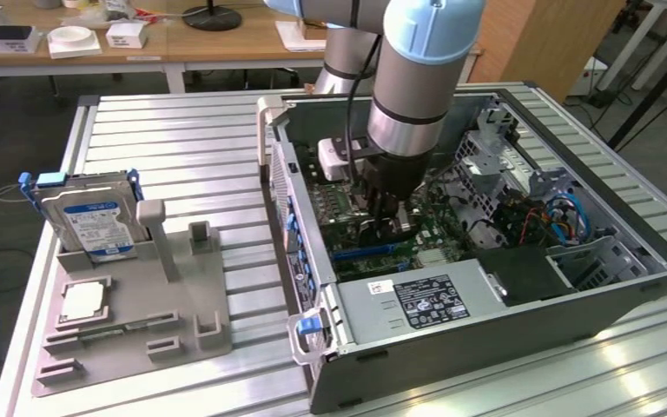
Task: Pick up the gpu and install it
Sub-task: 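Insert the gpu into the slot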
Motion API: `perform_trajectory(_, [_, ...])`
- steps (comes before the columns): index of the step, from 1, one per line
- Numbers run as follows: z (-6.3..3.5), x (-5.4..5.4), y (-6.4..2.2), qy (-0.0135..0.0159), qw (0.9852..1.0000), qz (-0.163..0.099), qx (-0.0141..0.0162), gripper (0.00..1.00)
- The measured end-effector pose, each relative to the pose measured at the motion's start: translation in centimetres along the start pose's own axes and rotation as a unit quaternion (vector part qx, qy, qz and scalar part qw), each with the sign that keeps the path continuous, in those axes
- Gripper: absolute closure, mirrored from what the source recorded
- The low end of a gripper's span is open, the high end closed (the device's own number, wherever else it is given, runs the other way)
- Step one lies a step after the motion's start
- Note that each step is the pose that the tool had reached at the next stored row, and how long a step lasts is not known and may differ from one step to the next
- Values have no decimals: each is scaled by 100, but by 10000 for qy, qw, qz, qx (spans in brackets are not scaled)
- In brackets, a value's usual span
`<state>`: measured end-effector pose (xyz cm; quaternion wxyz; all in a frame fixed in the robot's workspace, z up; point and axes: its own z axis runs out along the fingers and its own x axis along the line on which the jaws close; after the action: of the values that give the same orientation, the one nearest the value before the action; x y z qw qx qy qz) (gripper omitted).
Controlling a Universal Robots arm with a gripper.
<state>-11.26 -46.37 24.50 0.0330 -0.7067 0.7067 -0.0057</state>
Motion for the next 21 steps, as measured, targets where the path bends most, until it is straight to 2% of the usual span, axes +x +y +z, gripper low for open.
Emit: perform_trajectory(21, [21,1,42,0,10000,-1,23,72])
